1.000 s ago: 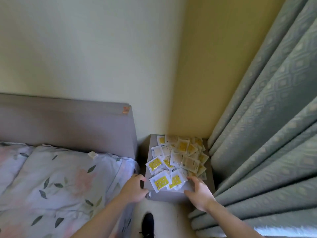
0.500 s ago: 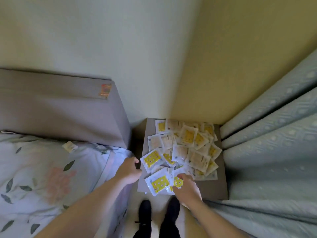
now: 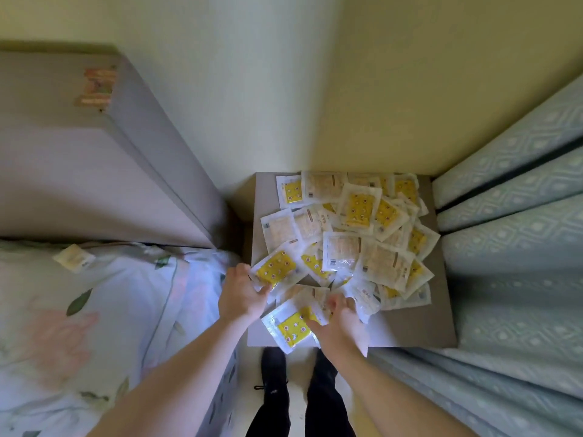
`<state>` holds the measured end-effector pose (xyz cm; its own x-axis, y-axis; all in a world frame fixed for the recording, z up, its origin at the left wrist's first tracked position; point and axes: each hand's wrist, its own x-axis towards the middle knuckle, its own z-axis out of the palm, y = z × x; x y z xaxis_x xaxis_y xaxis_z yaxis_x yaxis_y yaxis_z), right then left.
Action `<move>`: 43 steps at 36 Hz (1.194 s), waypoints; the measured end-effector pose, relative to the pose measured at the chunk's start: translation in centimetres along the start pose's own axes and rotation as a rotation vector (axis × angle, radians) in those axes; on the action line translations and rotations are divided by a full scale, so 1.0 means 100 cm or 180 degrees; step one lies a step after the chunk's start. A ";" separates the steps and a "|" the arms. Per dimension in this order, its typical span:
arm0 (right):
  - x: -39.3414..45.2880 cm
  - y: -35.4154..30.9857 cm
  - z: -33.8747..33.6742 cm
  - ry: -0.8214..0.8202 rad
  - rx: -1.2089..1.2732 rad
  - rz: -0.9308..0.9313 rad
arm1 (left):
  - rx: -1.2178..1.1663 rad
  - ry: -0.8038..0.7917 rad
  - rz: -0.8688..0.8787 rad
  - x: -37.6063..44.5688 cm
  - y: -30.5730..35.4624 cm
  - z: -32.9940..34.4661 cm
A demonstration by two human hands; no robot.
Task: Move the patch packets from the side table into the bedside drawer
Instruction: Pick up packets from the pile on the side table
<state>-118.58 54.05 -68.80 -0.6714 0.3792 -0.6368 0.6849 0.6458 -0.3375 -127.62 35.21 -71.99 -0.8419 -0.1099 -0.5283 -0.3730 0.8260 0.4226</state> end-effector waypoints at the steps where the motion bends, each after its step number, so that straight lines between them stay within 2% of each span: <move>1: 0.002 0.000 0.004 0.0059 0.0053 0.0033 | 0.0005 0.0046 0.0018 0.002 -0.002 0.003; 6: 0.011 -0.001 0.011 0.0203 0.0425 0.0243 | -0.0317 0.0251 -0.0175 0.011 -0.004 0.010; 10: 0.017 0.004 0.011 0.0270 0.0317 0.0126 | -0.0503 0.0326 -0.0129 0.014 -0.007 0.007; 15: 0.004 0.010 0.009 0.0253 0.0208 -0.0103 | -0.0667 0.0376 0.0074 -0.001 -0.004 -0.005; 21: -0.002 0.006 0.017 0.0000 0.0157 0.0002 | -0.1027 0.0790 0.0598 -0.029 0.002 -0.027; 27: 0.010 0.001 0.028 -0.0045 0.0220 -0.0121 | -0.1376 0.1095 0.0821 -0.040 0.000 -0.043; 31: 0.007 0.003 0.033 -0.0017 0.0262 -0.0233 | -0.1417 0.1063 0.0828 -0.039 -0.003 -0.048; 43: 0.006 0.005 0.024 -0.0033 0.0243 -0.0049 | -0.1315 0.0815 0.0814 -0.040 0.004 -0.057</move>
<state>-117.97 53.01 -71.00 -0.6793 0.3624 -0.6381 0.6943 0.5989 -0.3990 -126.56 32.82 -65.54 -0.9746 -0.1077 -0.1966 -0.2227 0.5640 0.7952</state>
